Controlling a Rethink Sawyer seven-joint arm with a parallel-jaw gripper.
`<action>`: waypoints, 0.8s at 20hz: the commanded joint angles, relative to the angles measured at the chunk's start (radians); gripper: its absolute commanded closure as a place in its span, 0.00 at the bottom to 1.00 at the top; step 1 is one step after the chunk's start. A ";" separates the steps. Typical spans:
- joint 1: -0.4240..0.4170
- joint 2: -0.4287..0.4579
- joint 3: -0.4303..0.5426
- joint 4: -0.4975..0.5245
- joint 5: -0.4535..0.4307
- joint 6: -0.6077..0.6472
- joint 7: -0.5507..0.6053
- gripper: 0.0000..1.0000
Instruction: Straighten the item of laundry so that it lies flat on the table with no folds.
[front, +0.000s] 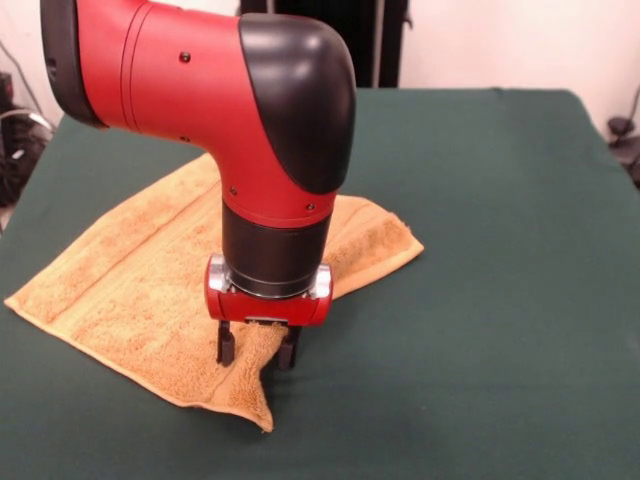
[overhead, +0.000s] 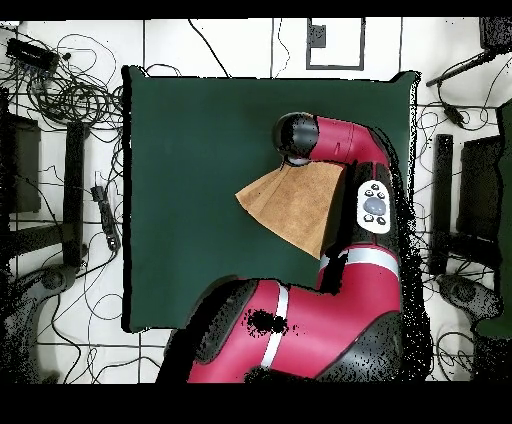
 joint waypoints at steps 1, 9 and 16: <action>0.028 -0.016 0.089 0.079 0.014 -0.012 0.084 0.00; 0.032 -0.028 0.089 0.083 0.021 0.010 0.087 0.00; 0.028 -0.010 0.095 0.083 0.010 -0.031 0.082 0.00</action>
